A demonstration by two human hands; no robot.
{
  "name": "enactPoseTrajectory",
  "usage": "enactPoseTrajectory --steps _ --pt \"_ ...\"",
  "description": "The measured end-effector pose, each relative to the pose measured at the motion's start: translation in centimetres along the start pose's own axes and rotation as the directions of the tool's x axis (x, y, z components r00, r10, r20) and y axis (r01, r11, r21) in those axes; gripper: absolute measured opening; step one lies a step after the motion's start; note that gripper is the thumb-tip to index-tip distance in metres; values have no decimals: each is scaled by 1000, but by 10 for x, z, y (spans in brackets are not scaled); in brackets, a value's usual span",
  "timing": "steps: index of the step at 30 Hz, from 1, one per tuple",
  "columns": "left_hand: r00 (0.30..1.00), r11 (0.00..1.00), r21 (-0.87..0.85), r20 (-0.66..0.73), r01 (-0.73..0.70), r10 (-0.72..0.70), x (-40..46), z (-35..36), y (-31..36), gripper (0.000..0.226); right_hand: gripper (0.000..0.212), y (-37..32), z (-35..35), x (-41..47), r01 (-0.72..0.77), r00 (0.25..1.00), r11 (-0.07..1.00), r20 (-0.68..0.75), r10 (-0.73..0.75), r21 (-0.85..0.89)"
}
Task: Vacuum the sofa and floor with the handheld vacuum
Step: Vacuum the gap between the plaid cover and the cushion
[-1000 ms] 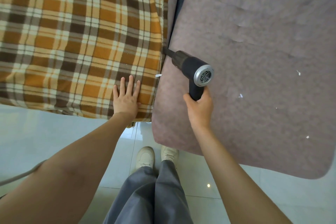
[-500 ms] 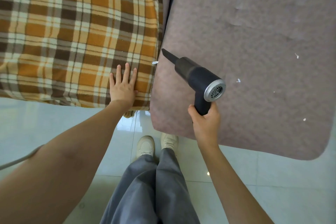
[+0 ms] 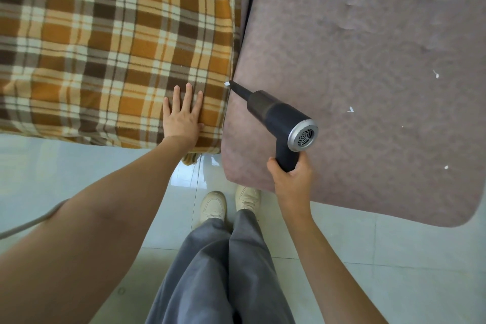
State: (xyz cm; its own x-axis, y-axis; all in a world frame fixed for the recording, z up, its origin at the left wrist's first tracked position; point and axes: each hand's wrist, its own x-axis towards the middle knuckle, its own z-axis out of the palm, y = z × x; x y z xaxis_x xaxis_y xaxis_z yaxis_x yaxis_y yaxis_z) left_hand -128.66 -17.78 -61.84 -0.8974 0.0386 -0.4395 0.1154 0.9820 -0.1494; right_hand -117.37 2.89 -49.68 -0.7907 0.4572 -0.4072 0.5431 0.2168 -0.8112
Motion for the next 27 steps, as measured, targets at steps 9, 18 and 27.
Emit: enactPoseTrajectory --steps 9,18,27 --pt "1000 1000 -13 -14 4 -4 1 4 -1 83 25 2 12 3 10 1000 1000 23 -10 -11" --pt "1000 1000 -9 -11 2 -2 0 4 -1 83 30 -5 14 10 25 1000 1000 15 -25 2" --pt "1000 1000 -6 -19 3 -3 1 5 -1 83 27 0 13 9 32 999 999 18 -32 -8"
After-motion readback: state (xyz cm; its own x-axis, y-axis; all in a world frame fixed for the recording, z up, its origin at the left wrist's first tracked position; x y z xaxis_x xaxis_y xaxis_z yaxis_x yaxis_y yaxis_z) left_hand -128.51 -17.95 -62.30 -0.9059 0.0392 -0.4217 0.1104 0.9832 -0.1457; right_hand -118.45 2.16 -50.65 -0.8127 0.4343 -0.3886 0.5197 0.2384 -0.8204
